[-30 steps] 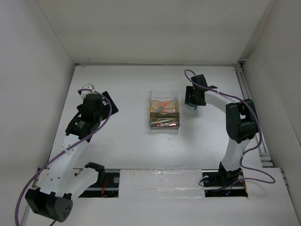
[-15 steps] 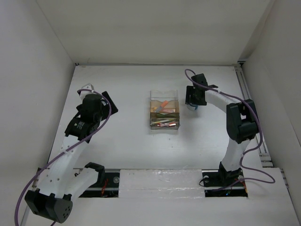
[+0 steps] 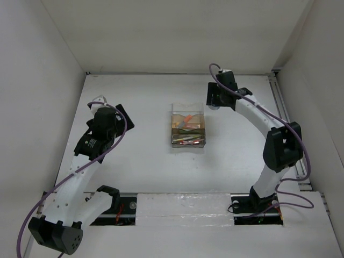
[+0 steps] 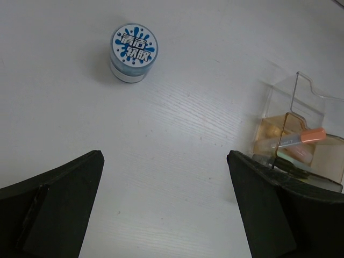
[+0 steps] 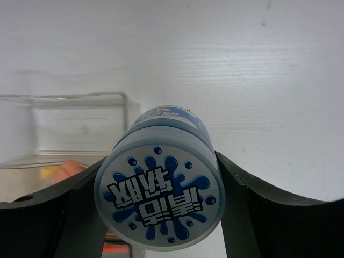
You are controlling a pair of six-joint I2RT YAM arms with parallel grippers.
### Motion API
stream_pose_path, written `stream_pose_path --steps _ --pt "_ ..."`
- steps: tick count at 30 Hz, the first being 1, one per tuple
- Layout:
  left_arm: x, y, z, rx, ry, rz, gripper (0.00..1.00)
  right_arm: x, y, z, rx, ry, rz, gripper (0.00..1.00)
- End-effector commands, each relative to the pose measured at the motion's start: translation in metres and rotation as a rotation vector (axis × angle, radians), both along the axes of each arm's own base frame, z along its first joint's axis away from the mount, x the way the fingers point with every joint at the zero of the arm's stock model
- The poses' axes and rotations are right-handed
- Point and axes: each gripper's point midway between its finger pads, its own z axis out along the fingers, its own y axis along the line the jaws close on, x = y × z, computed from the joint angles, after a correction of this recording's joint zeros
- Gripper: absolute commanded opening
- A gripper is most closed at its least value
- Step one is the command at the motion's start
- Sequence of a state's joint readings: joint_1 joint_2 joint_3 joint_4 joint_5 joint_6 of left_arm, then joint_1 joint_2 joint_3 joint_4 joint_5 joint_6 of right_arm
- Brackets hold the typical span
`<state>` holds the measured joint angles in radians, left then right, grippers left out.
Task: Sort the stationery into containers
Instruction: Place the stationery into the container
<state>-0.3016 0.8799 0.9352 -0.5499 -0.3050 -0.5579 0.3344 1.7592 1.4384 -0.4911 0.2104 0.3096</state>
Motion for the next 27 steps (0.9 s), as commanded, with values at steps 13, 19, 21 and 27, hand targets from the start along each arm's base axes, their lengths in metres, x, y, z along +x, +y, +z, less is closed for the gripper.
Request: stream_pose_path --steps 13,19,21,27 --pt "0.002 0.004 0.002 0.008 -0.020 0.025 1.00 0.035 0.135 0.053 0.098 -0.209 0.232 0.00" --pt "0.001 0.002 0.002 0.002 -0.018 0.018 1.00 0.038 0.141 0.024 0.092 -0.175 0.256 0.00" --pt "0.001 0.002 0.002 0.002 -0.018 0.018 1.00 0.039 0.138 0.014 0.091 -0.158 0.255 0.00" --pt "0.000 0.003 0.004 0.000 -0.027 0.018 1.00 0.023 0.146 0.003 0.086 -0.131 0.300 0.00"
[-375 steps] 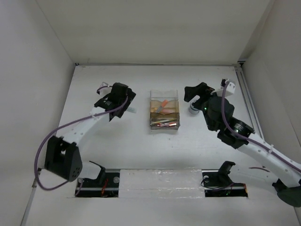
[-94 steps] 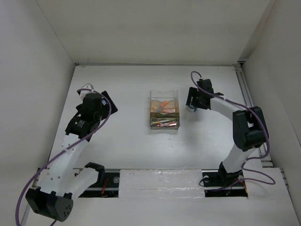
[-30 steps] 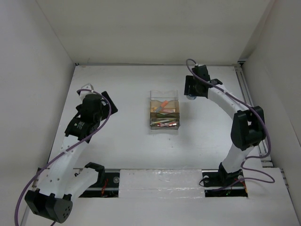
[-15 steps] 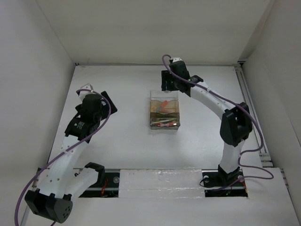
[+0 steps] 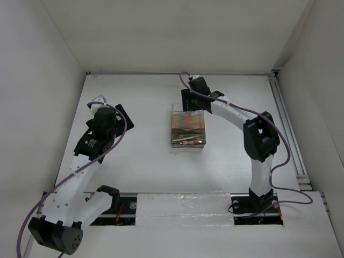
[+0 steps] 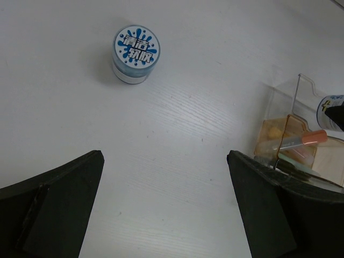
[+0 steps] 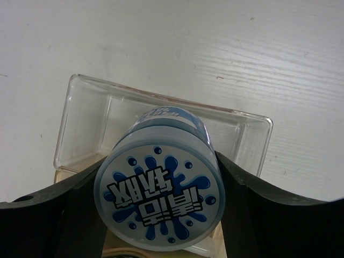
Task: Sort the stationery into containers
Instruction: Place the stationery into the container
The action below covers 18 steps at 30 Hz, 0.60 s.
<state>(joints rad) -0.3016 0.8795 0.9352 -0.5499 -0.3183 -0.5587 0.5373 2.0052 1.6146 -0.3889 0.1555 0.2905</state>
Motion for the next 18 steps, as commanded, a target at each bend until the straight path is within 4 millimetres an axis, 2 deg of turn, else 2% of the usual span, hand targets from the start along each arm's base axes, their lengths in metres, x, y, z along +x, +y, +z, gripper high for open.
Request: stream_pose_path --steps 1,8,12,14,17,18 --pt "0.000 0.000 0.004 -0.007 -0.024 0.006 1.00 0.005 0.018 0.036 0.064 -0.109 0.045 0.00" --pt "0.000 0.000 0.004 -0.007 -0.024 0.006 1.00 -0.008 0.023 0.014 0.018 -0.043 0.084 0.00" --pt "0.000 0.000 0.004 -0.007 -0.024 0.006 1.00 -0.010 0.027 0.018 0.022 -0.062 0.089 0.00" --pt "0.000 0.000 0.004 -0.007 -0.024 0.006 1.00 -0.006 0.034 0.022 0.022 -0.073 0.091 0.00" --pt "0.000 0.000 0.004 -0.007 -0.024 0.006 1.00 0.000 0.034 0.018 0.006 -0.071 0.078 0.00" --pt "0.000 0.000 0.004 -0.007 -0.024 0.006 1.00 0.002 0.036 0.022 0.012 -0.080 0.078 0.00"
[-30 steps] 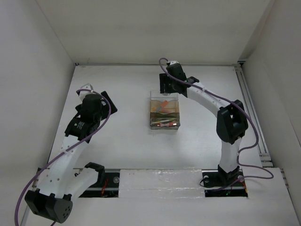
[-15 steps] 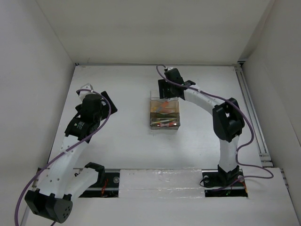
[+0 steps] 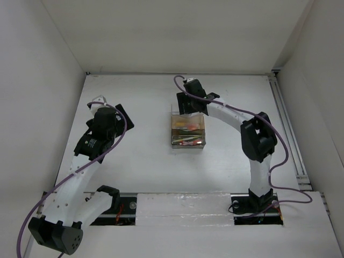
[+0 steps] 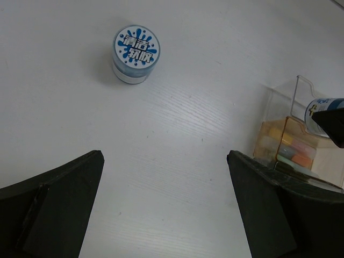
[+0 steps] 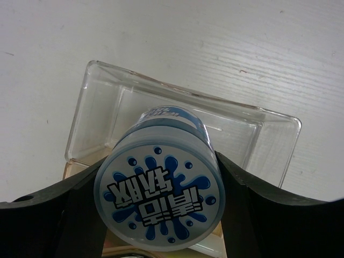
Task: Sort the stationery into containers
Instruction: Place the stationery into the container
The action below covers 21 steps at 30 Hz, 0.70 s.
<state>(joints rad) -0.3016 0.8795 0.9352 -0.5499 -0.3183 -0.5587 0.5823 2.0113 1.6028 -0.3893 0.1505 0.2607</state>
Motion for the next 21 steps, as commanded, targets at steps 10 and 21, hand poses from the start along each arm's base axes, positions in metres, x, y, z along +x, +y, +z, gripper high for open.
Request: stream_pose_path --steps 10,21 --pt "0.000 0.000 0.004 -0.007 -0.024 0.006 1.00 0.020 0.020 0.022 0.025 -0.063 0.011 0.00" --pt "0.000 0.000 0.004 -0.007 -0.024 0.006 1.00 0.021 0.036 0.019 0.032 -0.049 0.030 0.07"
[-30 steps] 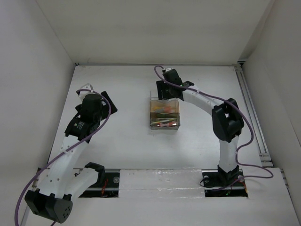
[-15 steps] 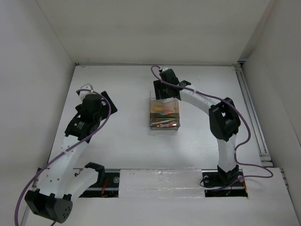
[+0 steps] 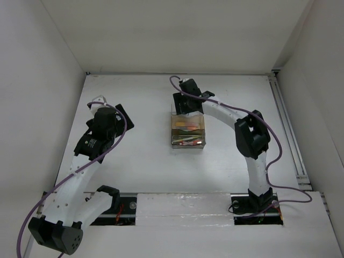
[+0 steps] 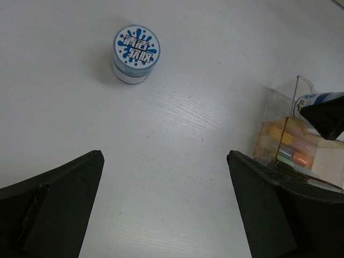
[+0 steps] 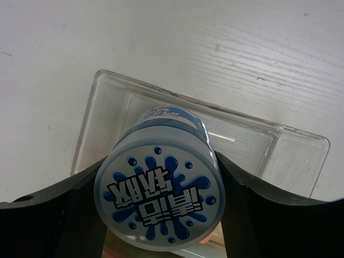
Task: Sort the stationery into containers
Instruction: Place the stationery into the container
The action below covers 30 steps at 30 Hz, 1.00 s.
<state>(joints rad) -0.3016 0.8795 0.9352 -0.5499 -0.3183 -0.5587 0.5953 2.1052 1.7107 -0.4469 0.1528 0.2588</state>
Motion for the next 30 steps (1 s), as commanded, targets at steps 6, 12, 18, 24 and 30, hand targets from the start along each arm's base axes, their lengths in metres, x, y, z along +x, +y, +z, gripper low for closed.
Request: stream_pose_path --steps 6,12,18,24,30 --pt "0.000 0.000 0.004 -0.007 -0.024 0.006 1.00 0.015 0.028 0.036 0.075 -0.080 0.031 0.17" --pt "0.000 0.000 0.004 -0.007 -0.024 0.006 1.00 0.015 0.028 0.030 0.066 -0.067 0.031 0.31" --pt "0.000 0.000 0.004 -0.007 -0.024 0.006 1.00 0.015 0.028 0.030 0.066 -0.067 0.031 0.36" --pt "0.000 0.000 0.004 -0.007 -0.024 0.006 1.00 0.012 0.033 0.030 0.073 -0.065 0.034 0.58" --pt "0.000 0.000 0.004 -0.007 -0.024 0.006 1.00 0.011 0.034 0.047 0.096 -0.087 0.040 0.78"
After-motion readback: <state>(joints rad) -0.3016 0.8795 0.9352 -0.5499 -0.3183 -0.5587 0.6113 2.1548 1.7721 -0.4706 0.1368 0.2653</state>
